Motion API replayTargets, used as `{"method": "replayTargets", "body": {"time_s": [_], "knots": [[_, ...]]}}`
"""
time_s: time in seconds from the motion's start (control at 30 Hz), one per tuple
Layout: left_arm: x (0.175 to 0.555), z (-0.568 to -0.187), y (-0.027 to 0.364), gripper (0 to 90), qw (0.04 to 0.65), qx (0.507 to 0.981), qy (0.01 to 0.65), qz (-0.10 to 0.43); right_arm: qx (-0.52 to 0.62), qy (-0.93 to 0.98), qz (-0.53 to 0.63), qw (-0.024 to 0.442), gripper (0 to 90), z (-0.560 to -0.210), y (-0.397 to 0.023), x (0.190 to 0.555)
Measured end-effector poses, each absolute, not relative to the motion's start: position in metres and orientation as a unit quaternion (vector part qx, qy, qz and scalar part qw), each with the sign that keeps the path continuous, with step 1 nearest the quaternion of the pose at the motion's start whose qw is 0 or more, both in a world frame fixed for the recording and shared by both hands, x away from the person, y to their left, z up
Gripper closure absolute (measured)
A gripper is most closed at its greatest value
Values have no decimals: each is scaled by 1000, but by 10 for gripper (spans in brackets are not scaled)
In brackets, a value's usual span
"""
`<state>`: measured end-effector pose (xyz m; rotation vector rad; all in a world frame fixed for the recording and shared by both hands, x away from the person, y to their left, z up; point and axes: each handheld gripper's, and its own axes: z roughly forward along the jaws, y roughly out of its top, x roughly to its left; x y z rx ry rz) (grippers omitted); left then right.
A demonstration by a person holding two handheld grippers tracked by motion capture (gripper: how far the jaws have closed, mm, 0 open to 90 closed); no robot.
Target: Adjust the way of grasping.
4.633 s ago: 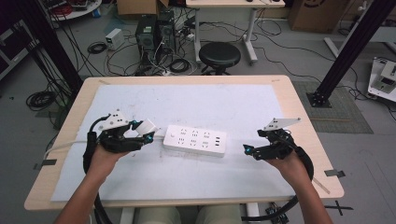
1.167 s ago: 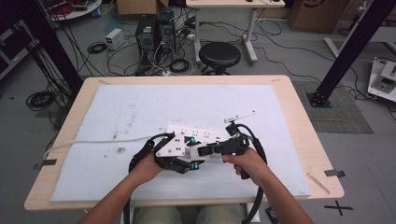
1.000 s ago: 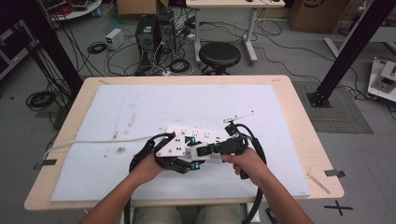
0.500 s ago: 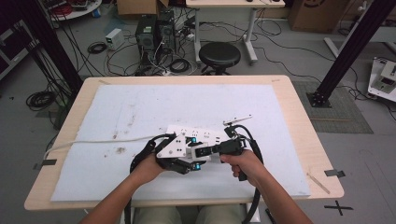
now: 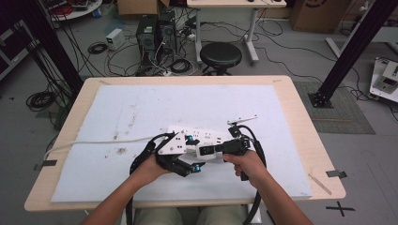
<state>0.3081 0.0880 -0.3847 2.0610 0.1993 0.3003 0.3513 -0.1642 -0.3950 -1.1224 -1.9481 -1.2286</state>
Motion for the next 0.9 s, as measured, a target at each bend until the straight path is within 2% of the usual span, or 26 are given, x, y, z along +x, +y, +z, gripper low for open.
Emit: {"method": "replayTargets", "body": {"time_s": [0.17,0.53,0.9], "knots": [[311,-390,101,244,502,848,118,125,-433,-727,-476,241,630,-393,-180,354],[318,-397,136,243,507,817,221,164,-406,-796,-441,85,630,-377,-198,351],[319,-399,154,243,518,789,270,189,-365,-845,-391,-1,630,-372,-201,343]]}}
